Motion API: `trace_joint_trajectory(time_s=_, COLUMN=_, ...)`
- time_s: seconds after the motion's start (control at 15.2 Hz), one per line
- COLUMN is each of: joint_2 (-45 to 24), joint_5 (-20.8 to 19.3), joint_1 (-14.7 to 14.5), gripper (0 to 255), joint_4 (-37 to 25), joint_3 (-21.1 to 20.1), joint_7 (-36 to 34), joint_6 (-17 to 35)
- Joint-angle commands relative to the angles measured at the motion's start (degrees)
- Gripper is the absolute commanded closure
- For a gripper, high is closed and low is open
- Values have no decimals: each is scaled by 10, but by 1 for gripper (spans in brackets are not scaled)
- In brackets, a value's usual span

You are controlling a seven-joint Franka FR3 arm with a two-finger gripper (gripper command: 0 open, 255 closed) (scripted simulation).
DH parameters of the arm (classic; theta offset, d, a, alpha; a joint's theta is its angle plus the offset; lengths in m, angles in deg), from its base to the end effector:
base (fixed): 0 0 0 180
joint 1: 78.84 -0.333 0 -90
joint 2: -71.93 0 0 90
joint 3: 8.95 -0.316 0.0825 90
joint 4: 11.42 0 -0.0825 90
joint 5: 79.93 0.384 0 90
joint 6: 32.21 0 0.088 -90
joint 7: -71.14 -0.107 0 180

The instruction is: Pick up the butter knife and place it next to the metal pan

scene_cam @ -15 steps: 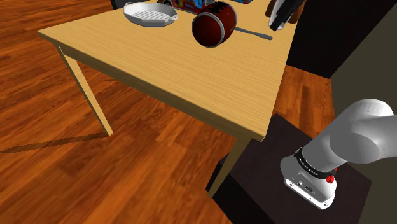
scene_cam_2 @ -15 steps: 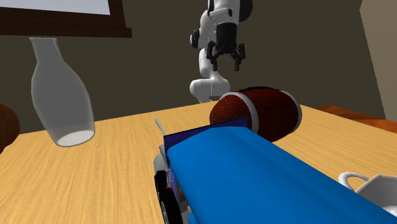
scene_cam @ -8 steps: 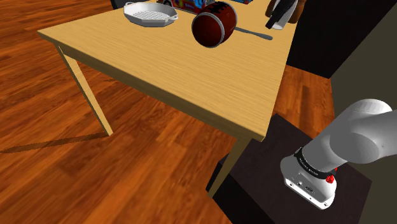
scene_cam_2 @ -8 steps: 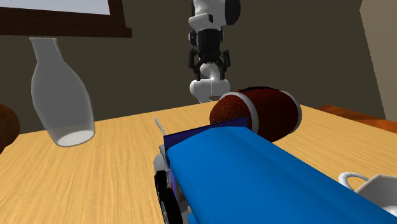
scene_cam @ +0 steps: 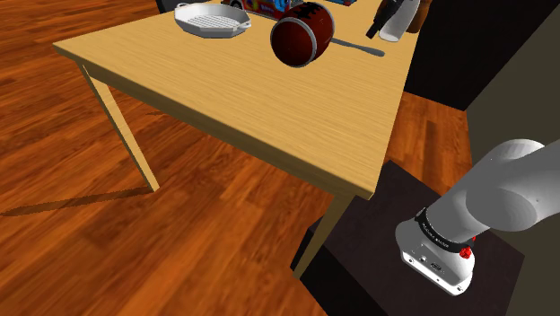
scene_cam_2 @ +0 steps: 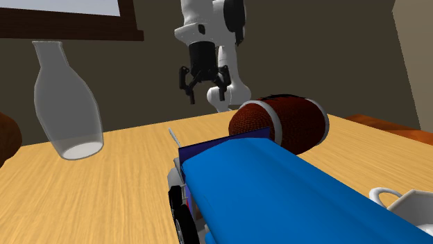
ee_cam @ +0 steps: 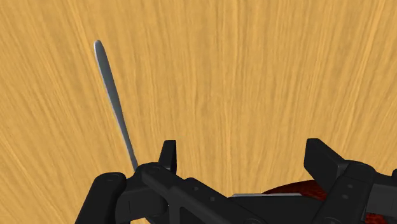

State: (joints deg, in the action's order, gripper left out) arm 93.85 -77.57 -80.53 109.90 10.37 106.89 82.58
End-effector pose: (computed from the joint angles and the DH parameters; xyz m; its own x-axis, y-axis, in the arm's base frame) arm 0.4422 -0.1596 0.5851 0.9102 0.2938 0.2920 0.3046 -0.9524 0.0086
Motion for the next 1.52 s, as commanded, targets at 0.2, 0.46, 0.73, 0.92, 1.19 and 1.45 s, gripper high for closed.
trace_joint_trajectory(time_s=0.2, joint_2=-105, joint_5=59, joint_1=-10, gripper=0, joint_4=-73, joint_3=60, joint_7=97, joint_6=22)
trace_joint_trajectory(time_s=0.46, joint_2=-202, joint_5=129, joint_1=-6, gripper=0, joint_4=-151, joint_3=97, joint_7=179, joint_6=18)
trace_joint_trajectory(time_s=0.73, joint_2=-224, joint_5=146, joint_1=-4, gripper=0, joint_4=-149, joint_3=97, joint_7=193, joint_6=35)
trace_joint_trajectory(time_s=0.92, joint_2=-233, joint_5=154, joint_1=-5, gripper=0, joint_4=-138, joint_3=95, joint_7=198, joint_6=54)
trace_joint_trajectory(time_s=1.19, joint_2=-239, joint_5=158, joint_1=-6, gripper=0, joint_4=-133, joint_3=94, joint_7=201, joint_6=64)
trace_joint_trajectory(time_s=1.45, joint_2=-239, joint_5=158, joint_1=-6, gripper=0, joint_4=-133, joint_3=94, joint_7=201, joint_6=64)
